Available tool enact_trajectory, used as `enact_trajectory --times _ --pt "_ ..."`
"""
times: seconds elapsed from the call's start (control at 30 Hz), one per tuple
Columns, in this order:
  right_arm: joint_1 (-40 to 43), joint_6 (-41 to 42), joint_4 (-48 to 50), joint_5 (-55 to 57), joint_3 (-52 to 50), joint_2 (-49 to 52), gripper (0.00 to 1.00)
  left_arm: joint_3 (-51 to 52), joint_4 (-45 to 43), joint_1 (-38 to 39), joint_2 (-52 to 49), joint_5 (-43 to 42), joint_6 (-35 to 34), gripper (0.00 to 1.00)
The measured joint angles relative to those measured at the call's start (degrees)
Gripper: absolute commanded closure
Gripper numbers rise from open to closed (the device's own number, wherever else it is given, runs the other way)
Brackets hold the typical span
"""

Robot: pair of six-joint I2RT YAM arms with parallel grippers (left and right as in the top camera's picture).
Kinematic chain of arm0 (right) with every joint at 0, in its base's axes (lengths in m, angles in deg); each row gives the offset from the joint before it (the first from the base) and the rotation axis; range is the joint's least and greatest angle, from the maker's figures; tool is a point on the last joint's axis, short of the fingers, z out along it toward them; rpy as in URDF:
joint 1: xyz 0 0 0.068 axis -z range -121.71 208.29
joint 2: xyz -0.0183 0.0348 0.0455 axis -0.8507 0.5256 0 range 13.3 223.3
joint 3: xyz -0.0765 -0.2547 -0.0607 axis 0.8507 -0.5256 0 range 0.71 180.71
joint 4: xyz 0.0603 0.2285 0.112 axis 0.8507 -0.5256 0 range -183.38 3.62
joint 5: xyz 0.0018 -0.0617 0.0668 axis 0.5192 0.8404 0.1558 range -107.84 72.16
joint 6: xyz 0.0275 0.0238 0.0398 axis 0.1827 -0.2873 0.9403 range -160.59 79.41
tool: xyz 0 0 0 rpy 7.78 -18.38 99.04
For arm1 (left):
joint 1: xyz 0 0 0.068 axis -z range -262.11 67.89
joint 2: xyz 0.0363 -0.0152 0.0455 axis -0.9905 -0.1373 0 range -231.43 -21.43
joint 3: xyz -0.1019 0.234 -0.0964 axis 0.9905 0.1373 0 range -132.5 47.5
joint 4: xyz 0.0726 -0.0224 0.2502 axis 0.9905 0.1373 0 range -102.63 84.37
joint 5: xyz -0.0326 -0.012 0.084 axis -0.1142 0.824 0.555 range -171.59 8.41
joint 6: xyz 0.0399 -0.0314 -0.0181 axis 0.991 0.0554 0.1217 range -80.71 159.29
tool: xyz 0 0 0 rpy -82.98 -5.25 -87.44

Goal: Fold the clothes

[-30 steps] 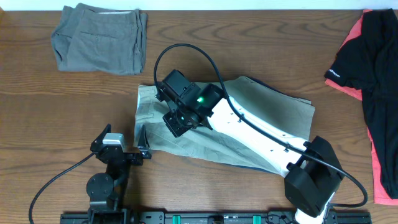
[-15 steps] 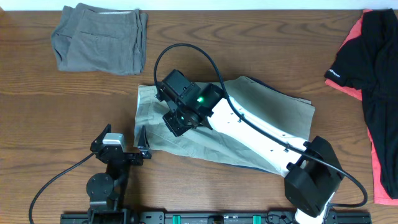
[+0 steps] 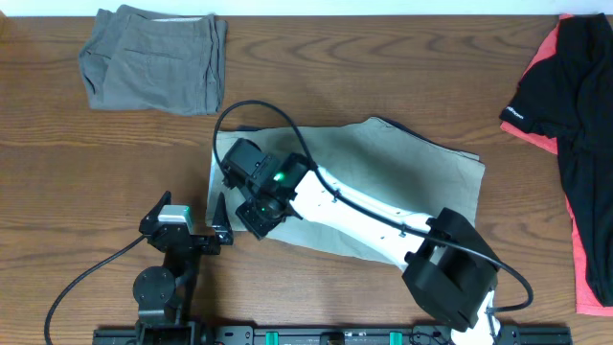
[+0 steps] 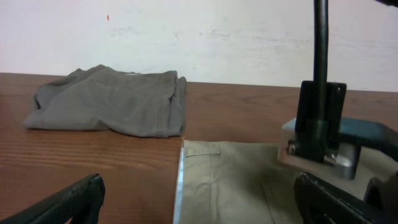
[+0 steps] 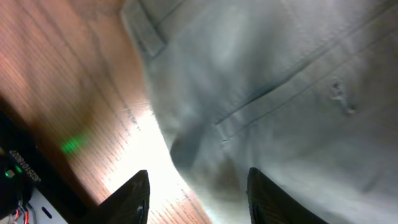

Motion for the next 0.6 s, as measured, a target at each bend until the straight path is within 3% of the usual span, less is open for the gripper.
enact_trajectory --times 0.27,0.6 --pt "-0.6 -2.8 0.2 0.3 0.0 3.6 0.49 0.0 0.0 0.0 0.0 0.0 0.0 0.02" --pt "-2.4 -9.8 0.3 4.7 0.0 6.7 0.41 0.0 0.0 0.0 0.0 0.0 0.0 0.02"
